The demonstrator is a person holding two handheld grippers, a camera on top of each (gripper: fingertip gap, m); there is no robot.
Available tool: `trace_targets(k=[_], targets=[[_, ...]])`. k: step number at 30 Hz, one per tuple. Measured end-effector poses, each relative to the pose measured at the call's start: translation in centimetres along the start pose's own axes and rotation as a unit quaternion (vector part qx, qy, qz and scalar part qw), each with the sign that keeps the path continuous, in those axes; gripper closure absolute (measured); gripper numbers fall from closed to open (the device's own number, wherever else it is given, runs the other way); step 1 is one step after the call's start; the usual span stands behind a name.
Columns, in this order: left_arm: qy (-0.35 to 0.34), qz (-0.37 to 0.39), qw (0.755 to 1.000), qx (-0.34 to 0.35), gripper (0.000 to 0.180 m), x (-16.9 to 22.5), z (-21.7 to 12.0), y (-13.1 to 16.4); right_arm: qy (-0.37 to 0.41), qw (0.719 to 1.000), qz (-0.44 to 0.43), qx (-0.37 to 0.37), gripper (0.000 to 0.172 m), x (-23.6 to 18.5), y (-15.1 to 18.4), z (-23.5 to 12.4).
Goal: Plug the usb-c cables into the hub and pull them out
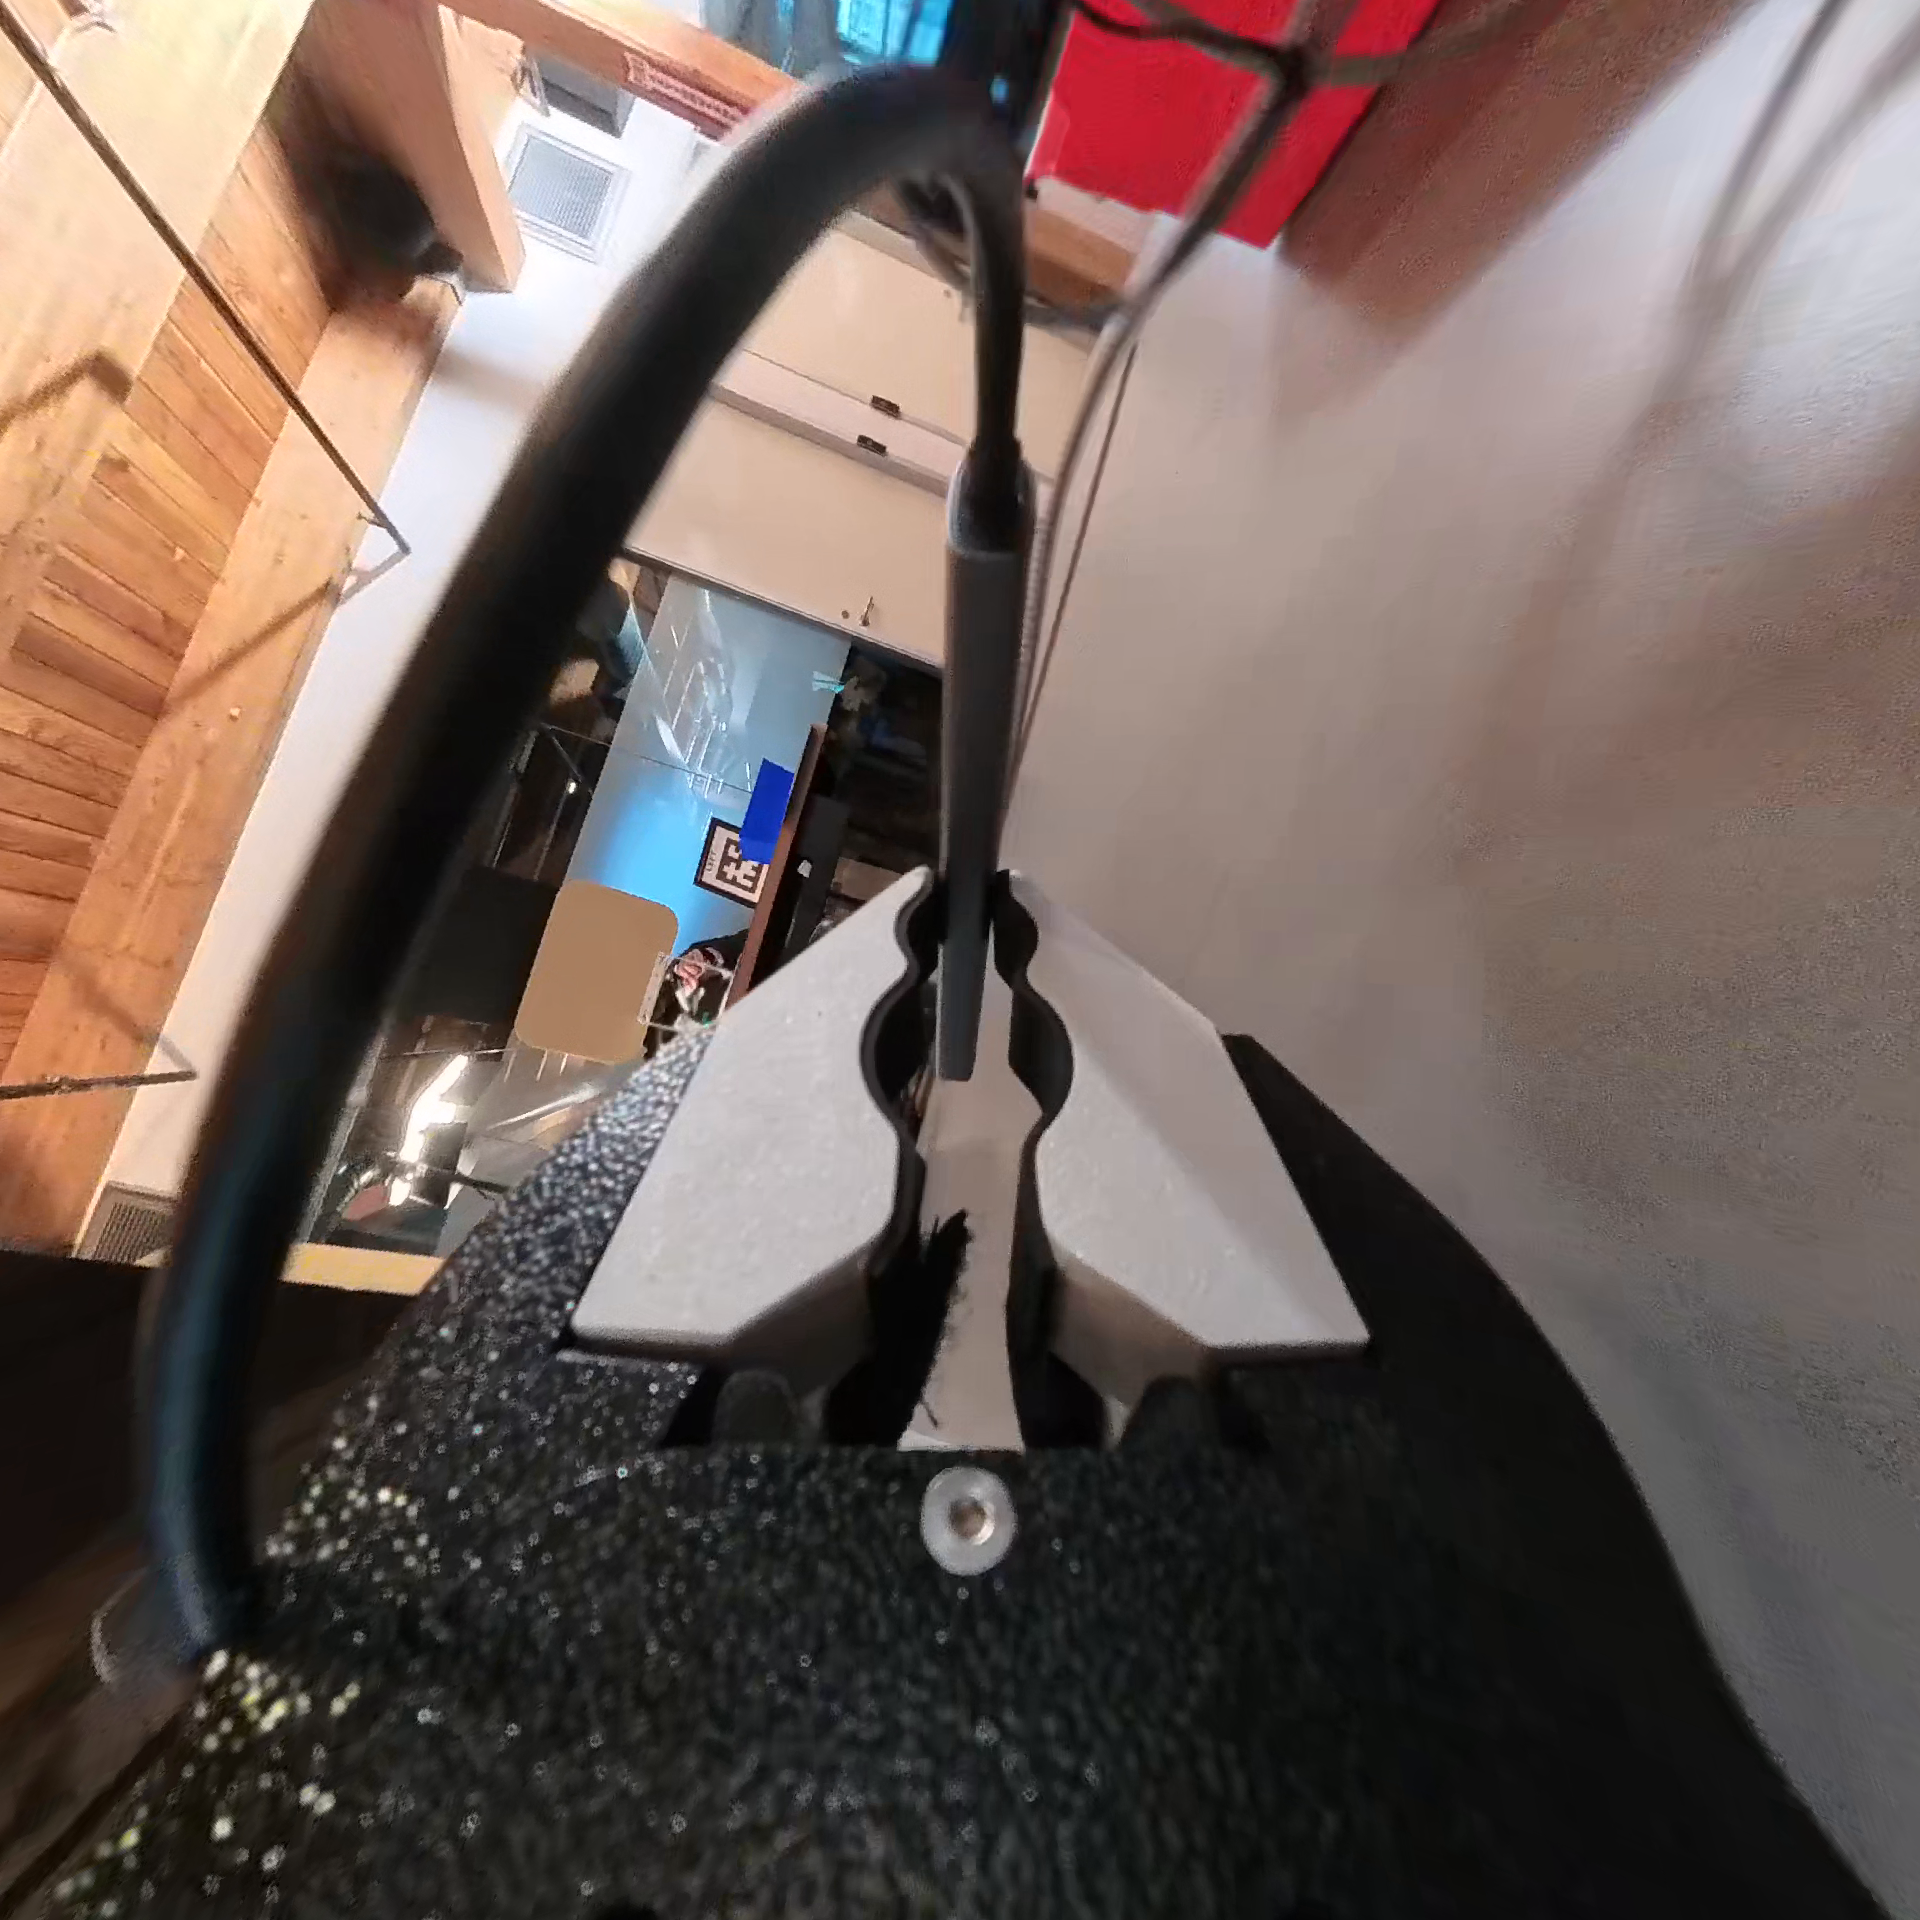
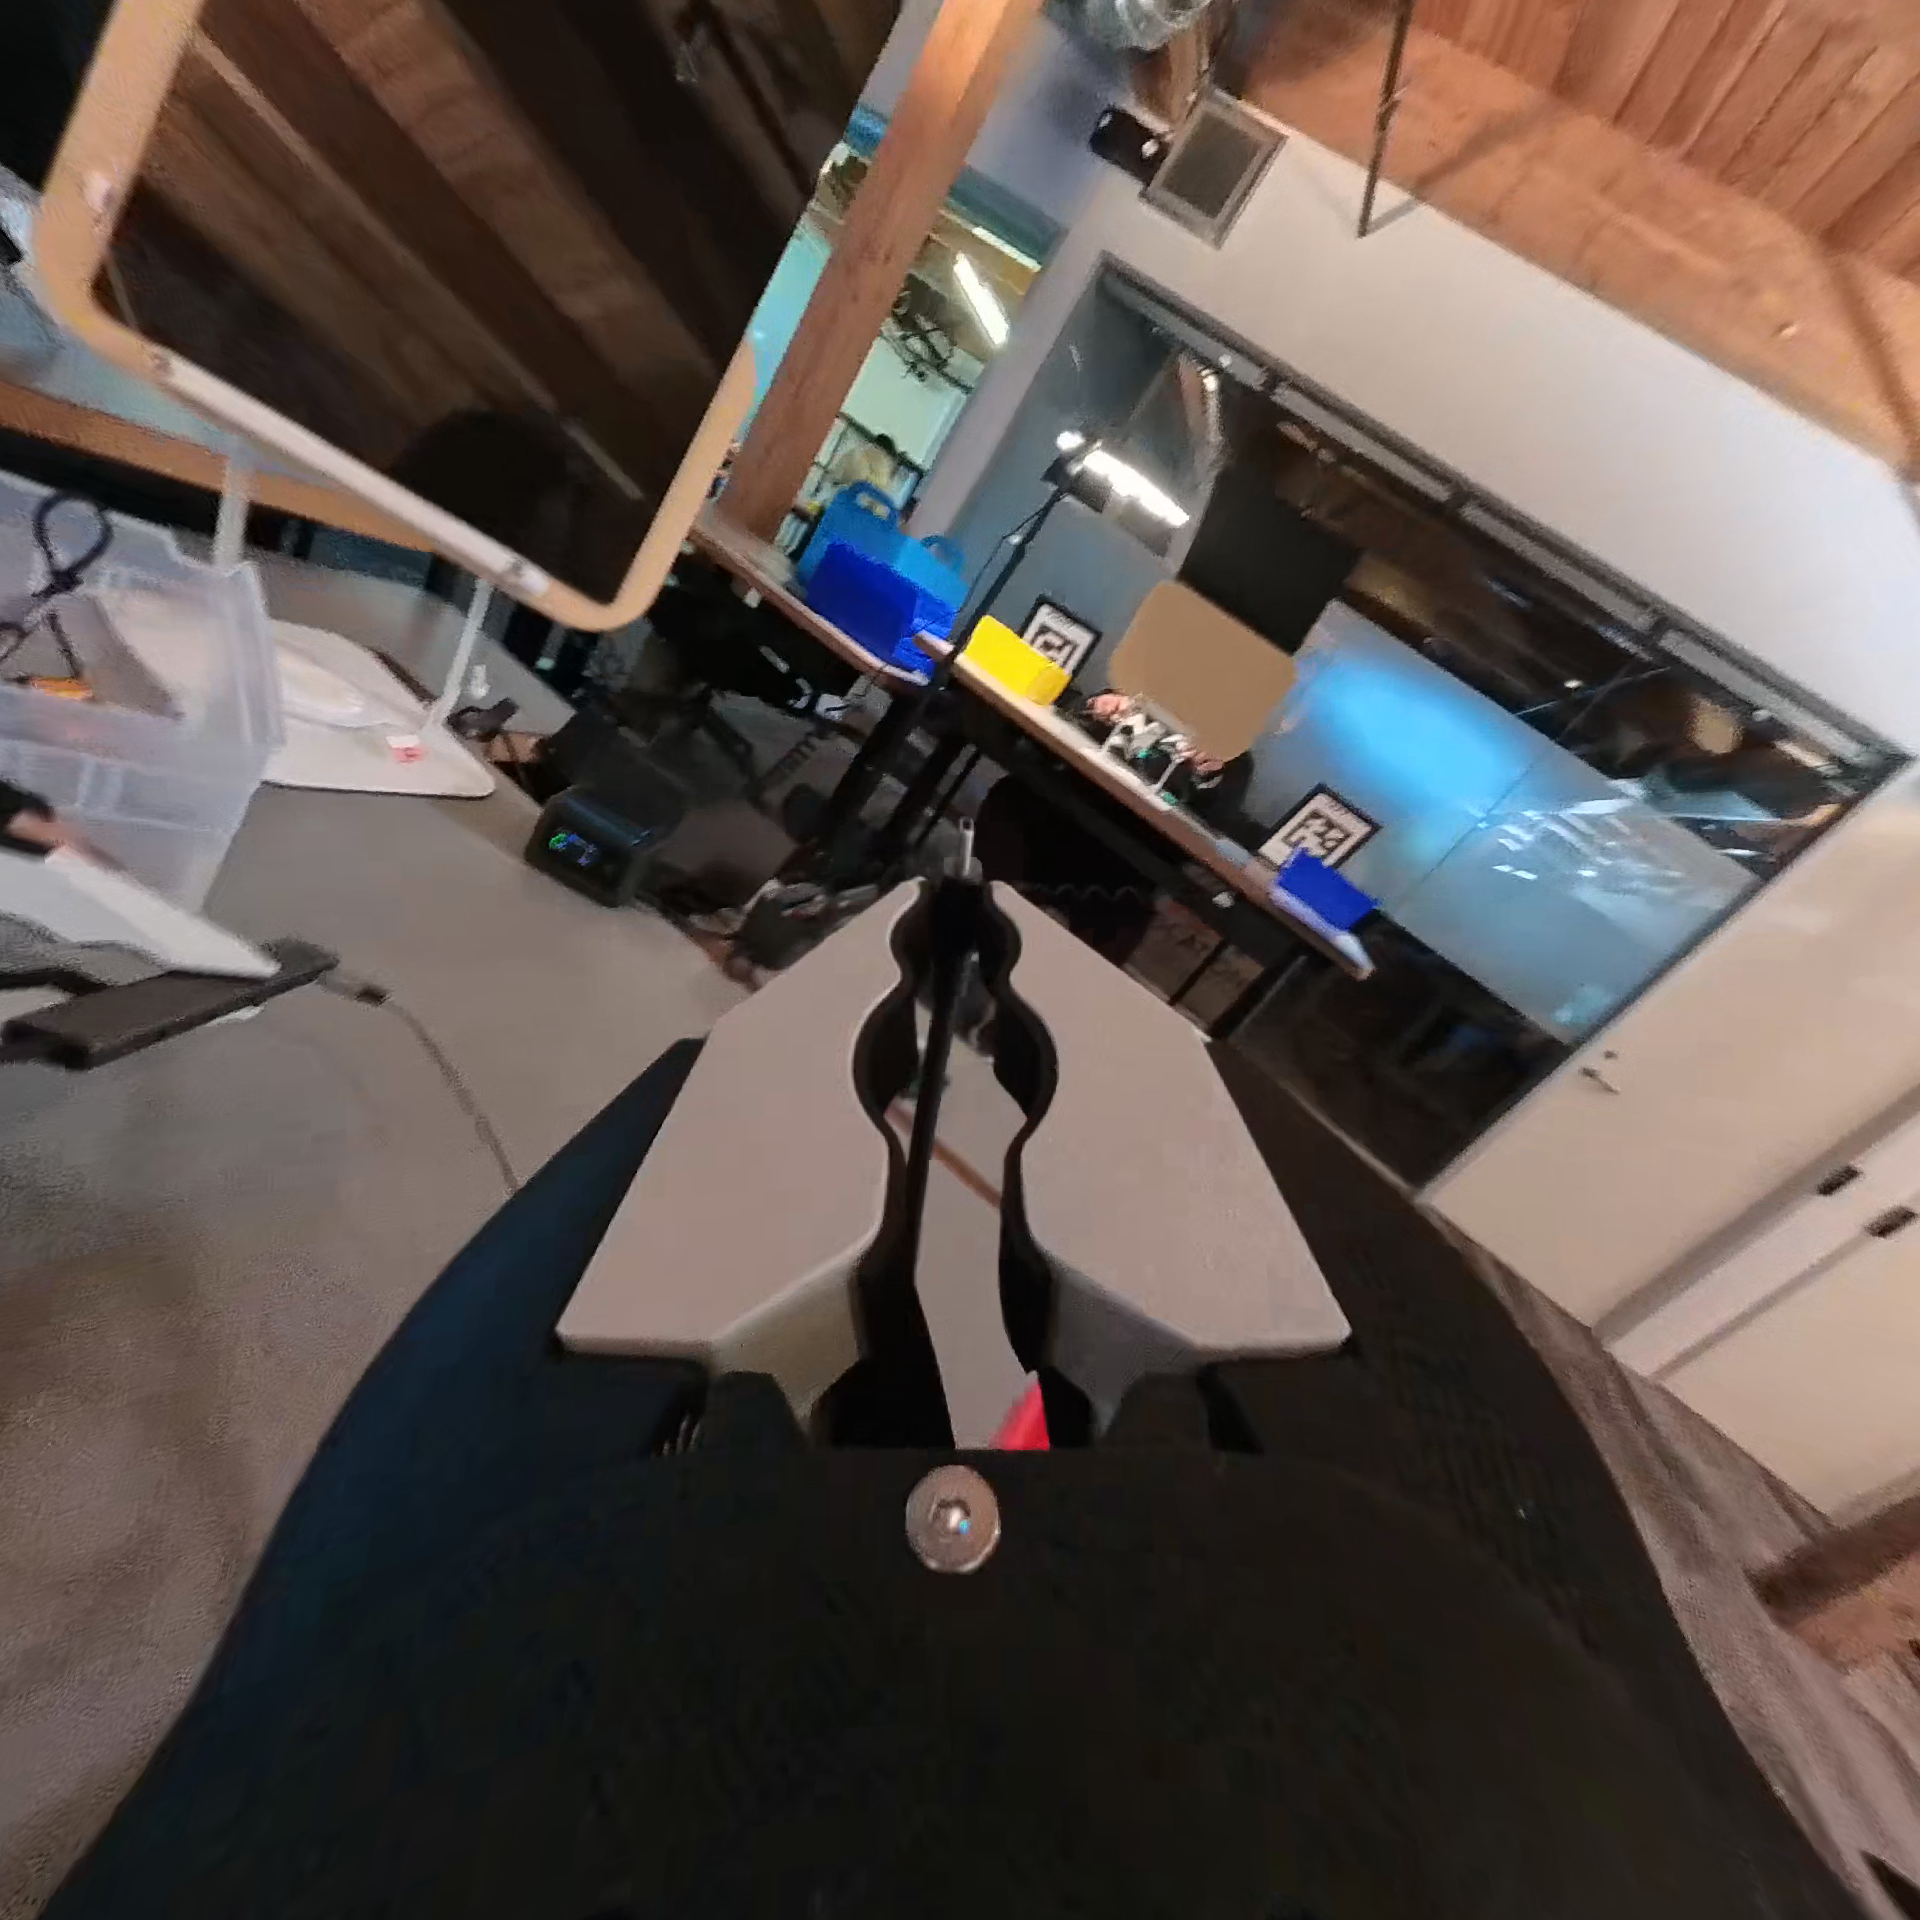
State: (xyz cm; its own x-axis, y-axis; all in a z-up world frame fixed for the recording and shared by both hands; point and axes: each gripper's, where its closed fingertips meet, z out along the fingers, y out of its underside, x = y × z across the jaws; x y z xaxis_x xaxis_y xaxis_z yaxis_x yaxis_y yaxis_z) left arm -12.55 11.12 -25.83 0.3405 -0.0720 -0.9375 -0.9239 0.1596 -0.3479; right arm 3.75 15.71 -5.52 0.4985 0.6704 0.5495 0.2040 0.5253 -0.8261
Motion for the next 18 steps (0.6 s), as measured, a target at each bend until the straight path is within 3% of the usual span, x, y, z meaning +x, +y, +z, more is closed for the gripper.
trace_targets(k=[4,11,18], targets=[[-0.011,0.004,1.0,0.007,0.173,-0.1,-0.2,0.0,0.045,0.999,-0.022,0.0,0.165,5.0,-2.9,-1.8],[-0.051,-0.055,0.996,-0.037,0.173,-2.1,-0.5,1.6,0.135,0.991,-0.014,-0.013,0.164,12.1,-3.4,-6.1],[-0.059,-0.059,0.996,-0.038,0.173,-1.9,-1.3,1.9,0.175,0.984,0.004,0.01,0.165,14.5,-4.5,-9.6]])
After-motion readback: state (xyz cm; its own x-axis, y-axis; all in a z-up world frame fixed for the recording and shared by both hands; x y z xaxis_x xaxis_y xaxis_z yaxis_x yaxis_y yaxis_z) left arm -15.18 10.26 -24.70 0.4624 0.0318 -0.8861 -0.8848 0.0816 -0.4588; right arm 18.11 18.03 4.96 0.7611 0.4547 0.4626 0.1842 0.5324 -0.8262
